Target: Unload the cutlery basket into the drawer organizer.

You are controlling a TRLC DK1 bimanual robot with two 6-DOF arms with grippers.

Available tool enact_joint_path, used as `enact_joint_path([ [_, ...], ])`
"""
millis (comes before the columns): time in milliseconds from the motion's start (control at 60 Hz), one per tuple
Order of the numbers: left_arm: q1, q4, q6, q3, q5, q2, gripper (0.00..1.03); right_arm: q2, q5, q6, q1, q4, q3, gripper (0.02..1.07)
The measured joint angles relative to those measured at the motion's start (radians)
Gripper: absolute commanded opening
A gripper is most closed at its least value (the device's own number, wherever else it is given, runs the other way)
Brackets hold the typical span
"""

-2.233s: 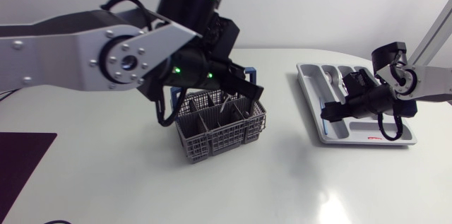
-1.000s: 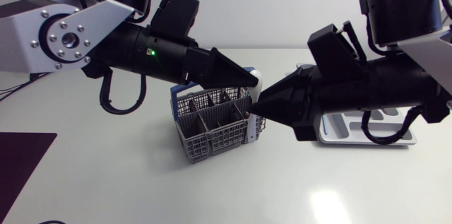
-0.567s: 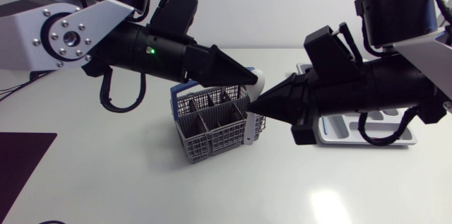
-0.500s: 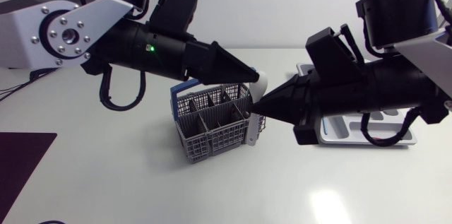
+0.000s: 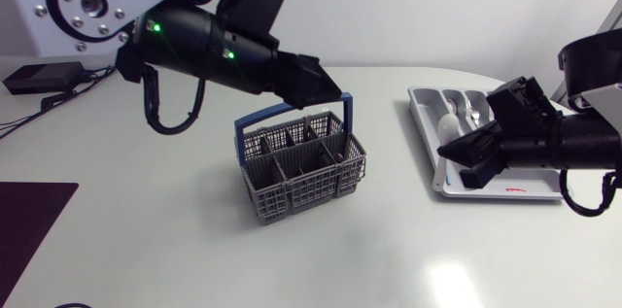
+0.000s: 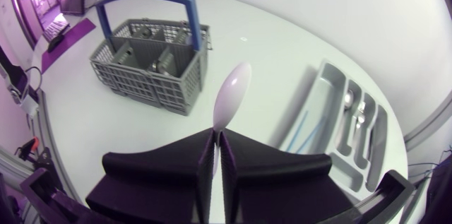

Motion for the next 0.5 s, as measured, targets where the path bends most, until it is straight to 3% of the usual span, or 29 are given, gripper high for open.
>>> enact_joint_path([
  [200,-0.07,-0.036,0.086,0.0,-0.138,0.012,0.59,-0.007,0.156,-0.128,-0.161,0.157,-0.09,0.08],
  [500,-0.083,-0.037,0.116,-0.028,-0.165,0.011,0.59,0.116,0.264,-0.304,-0.402,0.373,-0.125,0.08],
])
